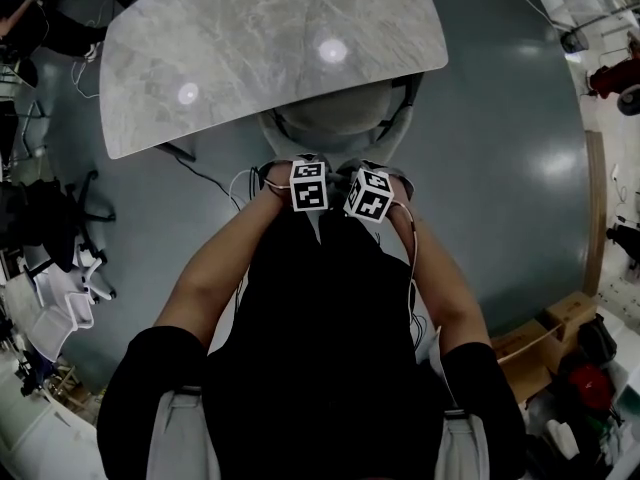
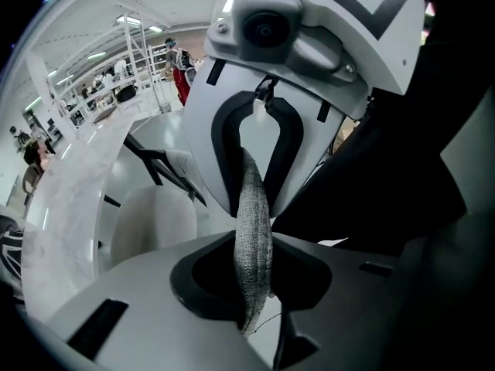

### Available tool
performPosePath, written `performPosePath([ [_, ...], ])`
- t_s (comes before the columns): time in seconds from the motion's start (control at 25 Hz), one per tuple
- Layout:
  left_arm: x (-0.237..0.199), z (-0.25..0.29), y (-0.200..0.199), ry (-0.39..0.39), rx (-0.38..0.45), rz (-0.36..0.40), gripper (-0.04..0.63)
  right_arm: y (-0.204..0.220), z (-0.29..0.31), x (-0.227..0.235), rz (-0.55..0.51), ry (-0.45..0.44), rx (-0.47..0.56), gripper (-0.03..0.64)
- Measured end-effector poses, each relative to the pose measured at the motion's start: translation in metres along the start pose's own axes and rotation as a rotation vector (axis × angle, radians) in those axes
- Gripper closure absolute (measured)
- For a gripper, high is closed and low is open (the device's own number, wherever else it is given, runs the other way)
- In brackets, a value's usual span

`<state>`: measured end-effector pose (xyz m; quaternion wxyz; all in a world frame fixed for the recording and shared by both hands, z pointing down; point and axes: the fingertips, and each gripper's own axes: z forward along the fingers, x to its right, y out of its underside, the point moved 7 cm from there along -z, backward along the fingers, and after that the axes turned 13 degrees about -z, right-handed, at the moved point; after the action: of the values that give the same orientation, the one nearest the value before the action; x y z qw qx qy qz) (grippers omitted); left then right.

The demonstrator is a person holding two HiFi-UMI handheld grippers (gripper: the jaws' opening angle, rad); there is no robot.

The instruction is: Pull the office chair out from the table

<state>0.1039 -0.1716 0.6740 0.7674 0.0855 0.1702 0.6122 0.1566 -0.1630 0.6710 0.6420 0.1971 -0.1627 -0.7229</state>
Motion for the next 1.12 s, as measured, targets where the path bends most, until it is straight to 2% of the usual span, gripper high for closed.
performPosePath([
  [0.48, 0.046, -0.004, 0.026, 0.019, 0.010, 0.009, 0.506, -0.021, 0.006, -0.047, 0.048, -0.033, -0.010, 0.522],
  [0.88, 0.096, -0.006, 0.053, 0.025, 0.010, 0.073, 0.508, -0.043, 0.012, -0.102, 0.123, 0.000, -0.026, 0.522],
  [1.12, 0.134, -0.004, 0.065, 0.050, 0.015, 0.073, 0.506, -0.051, 0.013, -0.143, 0.144, -0.001, -0.030, 0.522],
])
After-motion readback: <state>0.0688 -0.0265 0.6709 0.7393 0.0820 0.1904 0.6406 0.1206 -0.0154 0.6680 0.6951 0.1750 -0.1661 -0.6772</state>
